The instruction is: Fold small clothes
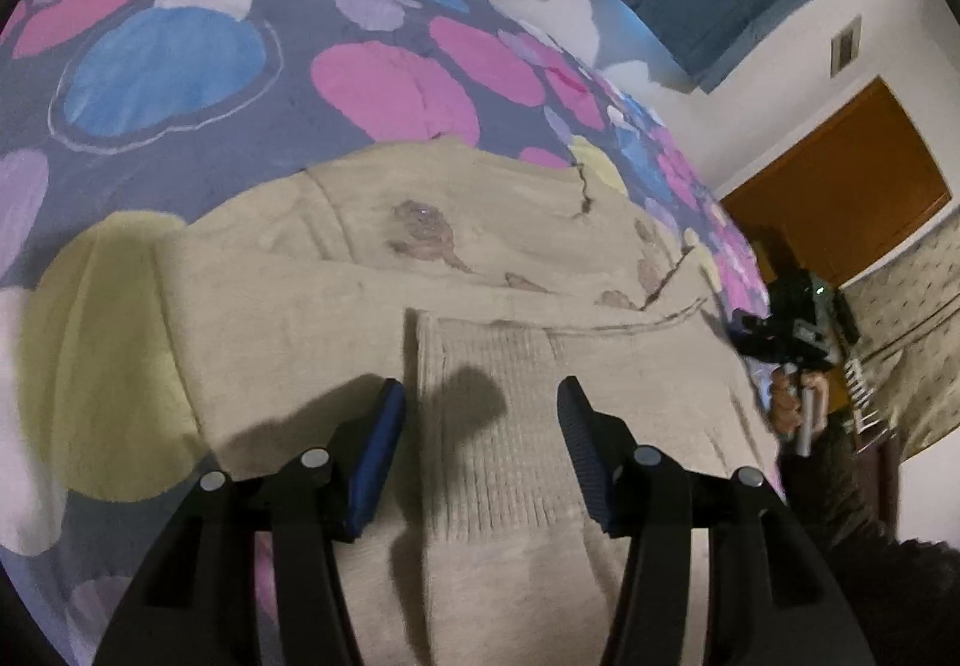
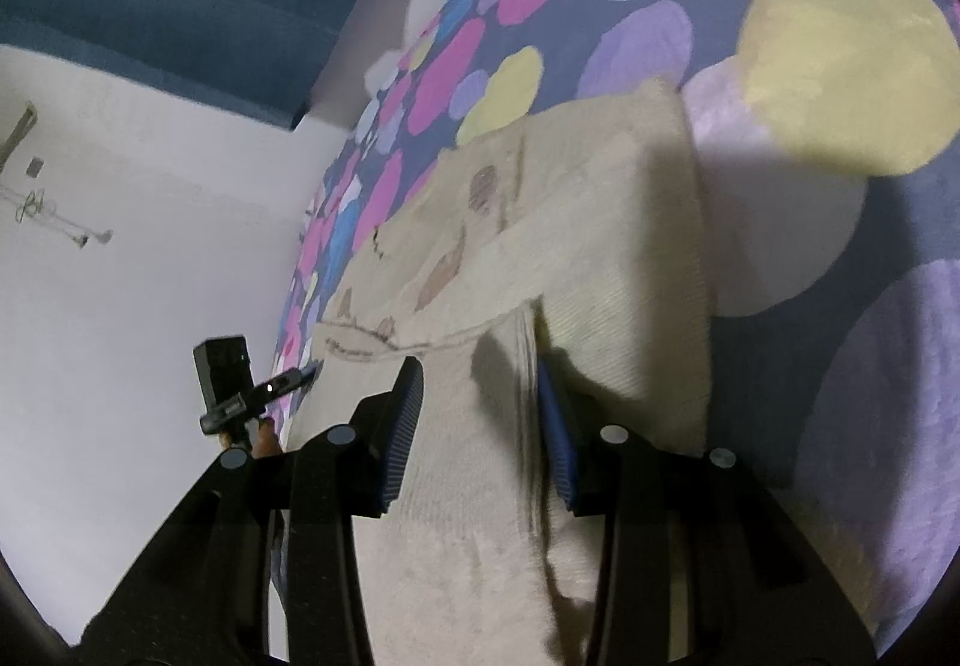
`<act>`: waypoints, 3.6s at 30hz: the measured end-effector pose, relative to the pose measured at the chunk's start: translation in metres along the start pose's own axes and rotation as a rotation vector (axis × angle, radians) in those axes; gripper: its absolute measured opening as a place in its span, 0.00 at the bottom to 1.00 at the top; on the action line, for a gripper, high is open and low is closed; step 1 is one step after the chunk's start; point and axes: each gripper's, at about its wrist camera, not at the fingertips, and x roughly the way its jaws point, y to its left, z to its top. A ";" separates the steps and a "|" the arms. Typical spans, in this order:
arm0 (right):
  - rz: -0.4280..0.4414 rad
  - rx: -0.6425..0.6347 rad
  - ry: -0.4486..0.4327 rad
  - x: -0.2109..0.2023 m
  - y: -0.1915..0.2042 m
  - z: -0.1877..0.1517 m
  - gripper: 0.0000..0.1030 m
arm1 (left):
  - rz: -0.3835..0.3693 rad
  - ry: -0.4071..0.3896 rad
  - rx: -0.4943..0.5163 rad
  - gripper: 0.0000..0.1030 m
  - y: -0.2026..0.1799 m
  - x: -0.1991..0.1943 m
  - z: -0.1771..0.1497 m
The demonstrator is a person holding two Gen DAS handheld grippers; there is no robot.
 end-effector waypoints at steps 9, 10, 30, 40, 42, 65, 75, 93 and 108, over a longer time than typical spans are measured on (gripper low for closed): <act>0.005 0.001 -0.001 0.001 -0.002 -0.002 0.37 | 0.033 0.023 0.044 0.49 -0.008 0.009 -0.001; -0.006 -0.020 0.004 0.002 0.002 -0.003 0.37 | 0.046 0.028 0.055 0.47 -0.011 0.012 -0.001; -0.297 -0.286 -0.132 -0.012 0.060 -0.030 0.04 | 0.277 -0.101 0.147 0.05 -0.044 -0.001 -0.014; -0.275 -0.370 -0.268 -0.042 0.108 -0.012 0.04 | 0.350 -0.291 0.174 0.05 -0.079 -0.051 0.005; -0.271 -0.370 -0.292 -0.038 0.115 0.012 0.04 | 0.357 -0.323 0.159 0.05 -0.078 -0.058 0.020; -0.330 -0.078 -0.117 0.084 -0.004 0.110 0.04 | 0.483 -0.196 -0.063 0.05 0.033 0.039 0.076; -0.232 -0.008 -0.122 0.077 -0.015 0.111 0.09 | 0.438 -0.205 -0.090 0.07 0.038 0.037 0.077; 0.006 -0.026 -0.137 0.017 0.078 -0.013 0.53 | 0.321 -0.243 -0.061 0.64 -0.058 -0.027 -0.033; -0.002 -0.042 0.122 0.103 0.111 -0.119 0.62 | 0.288 -0.201 -0.156 0.64 -0.060 -0.018 -0.089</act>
